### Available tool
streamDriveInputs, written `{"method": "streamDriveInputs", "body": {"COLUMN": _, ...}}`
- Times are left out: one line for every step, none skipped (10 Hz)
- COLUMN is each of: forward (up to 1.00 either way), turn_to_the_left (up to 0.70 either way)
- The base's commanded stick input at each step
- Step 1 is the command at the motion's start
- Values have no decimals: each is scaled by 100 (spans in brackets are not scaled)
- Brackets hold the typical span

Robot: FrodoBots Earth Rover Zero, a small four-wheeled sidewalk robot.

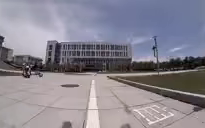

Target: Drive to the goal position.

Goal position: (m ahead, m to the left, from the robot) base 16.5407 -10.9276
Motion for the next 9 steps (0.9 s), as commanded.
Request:
{"method": "streamDriveInputs", "body": {"forward": 70, "turn_to_the_left": 0}}
{"method": "streamDriveInputs", "body": {"forward": 70, "turn_to_the_left": 0}}
{"method": "streamDriveInputs", "body": {"forward": 70, "turn_to_the_left": 0}}
{"method": "streamDriveInputs", "body": {"forward": 70, "turn_to_the_left": 0}}
{"method": "streamDriveInputs", "body": {"forward": 70, "turn_to_the_left": 0}}
{"method": "streamDriveInputs", "body": {"forward": 70, "turn_to_the_left": 0}}
{"method": "streamDriveInputs", "body": {"forward": 70, "turn_to_the_left": 0}}
{"method": "streamDriveInputs", "body": {"forward": 70, "turn_to_the_left": 0}}
{"method": "streamDriveInputs", "body": {"forward": 70, "turn_to_the_left": 0}}
